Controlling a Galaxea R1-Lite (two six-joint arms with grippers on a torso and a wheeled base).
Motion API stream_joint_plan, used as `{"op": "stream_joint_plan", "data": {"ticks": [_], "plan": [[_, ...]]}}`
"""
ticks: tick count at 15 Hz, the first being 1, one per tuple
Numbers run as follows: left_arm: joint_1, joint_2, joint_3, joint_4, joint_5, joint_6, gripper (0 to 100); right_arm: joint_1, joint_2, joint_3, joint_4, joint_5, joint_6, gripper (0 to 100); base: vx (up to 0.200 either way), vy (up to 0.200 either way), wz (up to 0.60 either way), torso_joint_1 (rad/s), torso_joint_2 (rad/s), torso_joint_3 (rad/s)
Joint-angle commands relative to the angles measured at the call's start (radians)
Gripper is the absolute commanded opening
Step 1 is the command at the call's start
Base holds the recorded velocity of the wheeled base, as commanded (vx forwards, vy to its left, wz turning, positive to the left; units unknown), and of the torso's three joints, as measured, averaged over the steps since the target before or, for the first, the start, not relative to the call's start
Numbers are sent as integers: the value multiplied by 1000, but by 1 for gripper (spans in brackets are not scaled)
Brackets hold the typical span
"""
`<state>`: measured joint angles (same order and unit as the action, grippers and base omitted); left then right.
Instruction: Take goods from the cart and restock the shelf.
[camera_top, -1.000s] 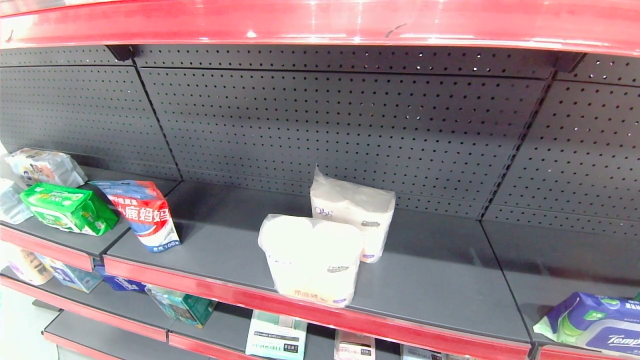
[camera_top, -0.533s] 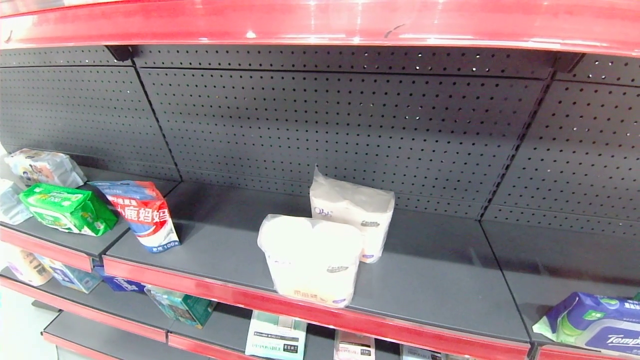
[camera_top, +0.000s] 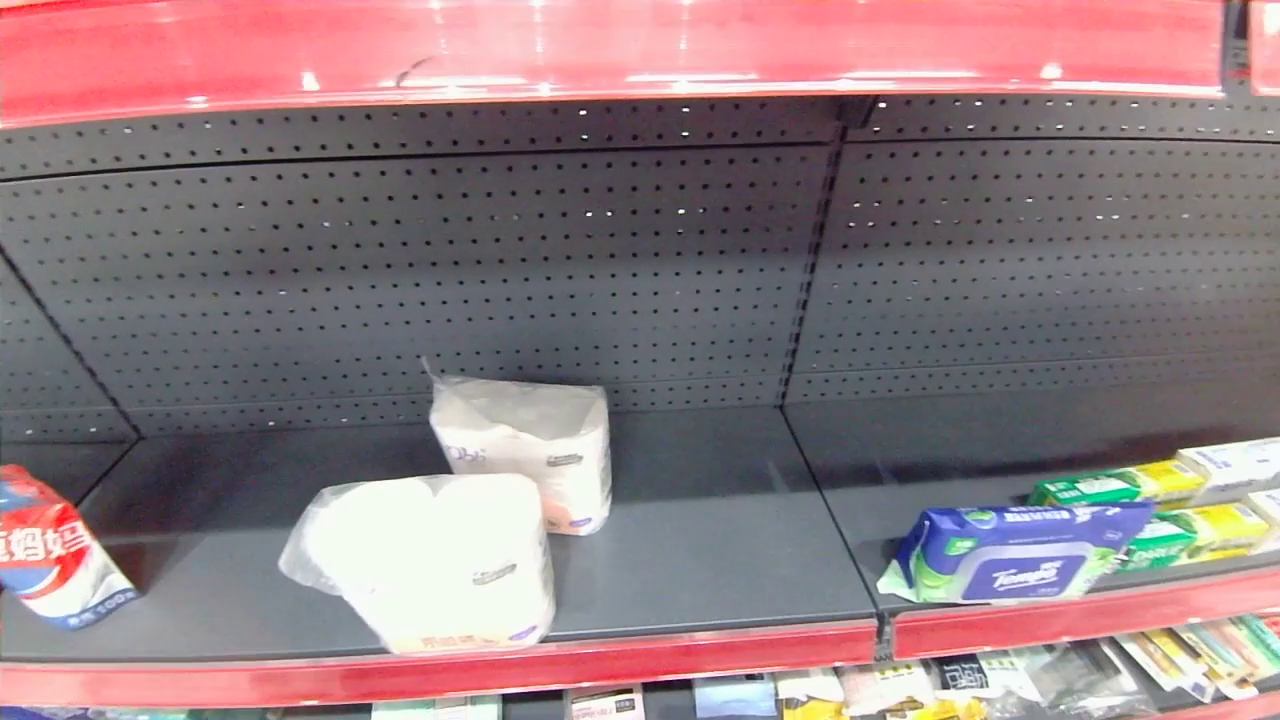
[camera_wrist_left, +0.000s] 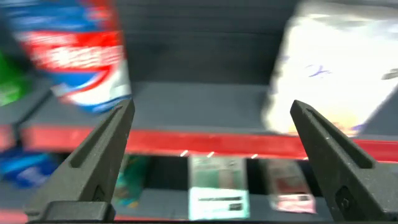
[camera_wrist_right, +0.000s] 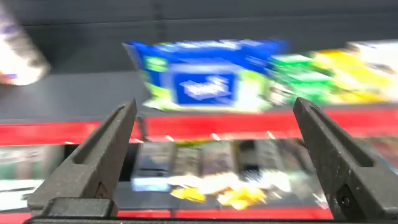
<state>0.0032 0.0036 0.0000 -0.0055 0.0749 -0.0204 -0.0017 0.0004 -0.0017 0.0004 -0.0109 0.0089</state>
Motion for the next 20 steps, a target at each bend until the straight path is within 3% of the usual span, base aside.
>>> {"op": "stream_joint_plan", "data": {"ticks": [1,7,9,13,14,15,16,17,18,19,20], "plan": [[0,-1,0,-1,0,-1,100,0,0,0,0,0,-3,100,0,0,0,0,0,0],[0,-1,0,-1,-1,0,100,0,0,0,0,0,-3,100,0,0,0,0,0,0],[0,-1,0,-2,-12,31,100,0,0,0,0,0,-3,100,0,0,0,0,0,0],[14,35,-3,-1,8,33,100,0,0,0,0,0,-3,100,0,0,0,0,0,0],[4,116,-107,-1,6,2,100,0,0,0,0,0,-3,100,0,0,0,0,0,0],[-22,389,-314,-5,13,-145,100,0,0,0,0,0,-3,100,0,0,0,0,0,0],[-20,552,-480,-1,14,-239,100,0,0,0,0,0,-3,100,0,0,0,0,0,0],[-9,677,-572,25,29,-236,100,0,0,0,0,0,-3,100,0,0,0,0,0,0],[21,734,-578,59,48,-219,100,0,0,0,0,0,-3,100,0,0,0,0,0,0],[77,789,-566,153,71,-127,100,0,0,0,0,0,-3,100,0,0,0,0,0,0],[112,817,-566,236,71,-61,100,0,0,0,0,0,-3,100,0,0,0,0,0,0]]}}
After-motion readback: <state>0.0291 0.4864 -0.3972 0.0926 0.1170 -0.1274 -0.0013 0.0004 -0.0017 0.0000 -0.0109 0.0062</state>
